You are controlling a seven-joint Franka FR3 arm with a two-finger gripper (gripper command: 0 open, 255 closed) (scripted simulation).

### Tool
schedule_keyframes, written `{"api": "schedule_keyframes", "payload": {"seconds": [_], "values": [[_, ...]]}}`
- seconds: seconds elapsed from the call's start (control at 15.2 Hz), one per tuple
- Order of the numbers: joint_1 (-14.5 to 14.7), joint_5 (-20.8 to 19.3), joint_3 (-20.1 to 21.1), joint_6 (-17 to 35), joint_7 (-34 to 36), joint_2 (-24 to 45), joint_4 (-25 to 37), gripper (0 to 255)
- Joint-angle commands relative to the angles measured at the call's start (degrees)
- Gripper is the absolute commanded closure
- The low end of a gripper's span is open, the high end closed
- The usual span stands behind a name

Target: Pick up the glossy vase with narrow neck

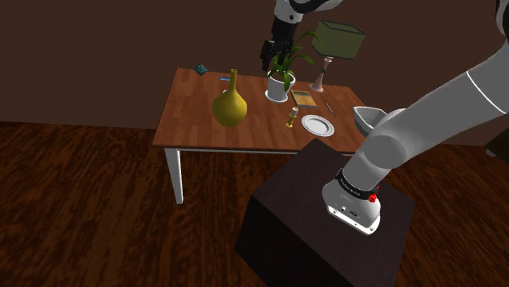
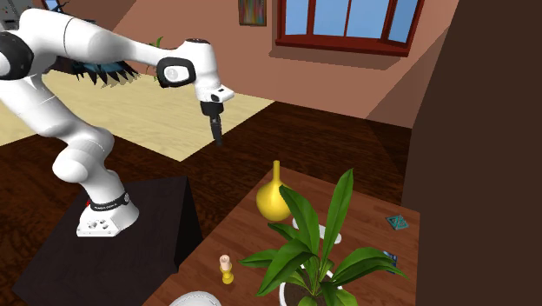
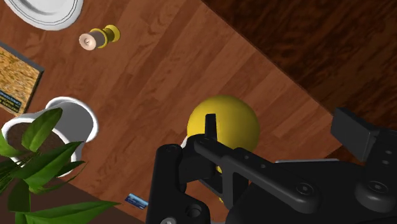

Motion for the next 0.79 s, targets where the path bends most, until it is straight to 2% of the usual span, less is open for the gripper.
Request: {"api": "schedule_keyframes", "payload": {"seconds": [0.0,0.4,0.73], "values": [[-0.3,0.0,0.2,2.7,1.1,4.5,2.3,0],[-1.0,-0.4,0.2,8.7,4.1,17.3,10.4,0],[-1.4,-0.7,-0.1,11.8,6.4,28.0,19.2,0]]}}
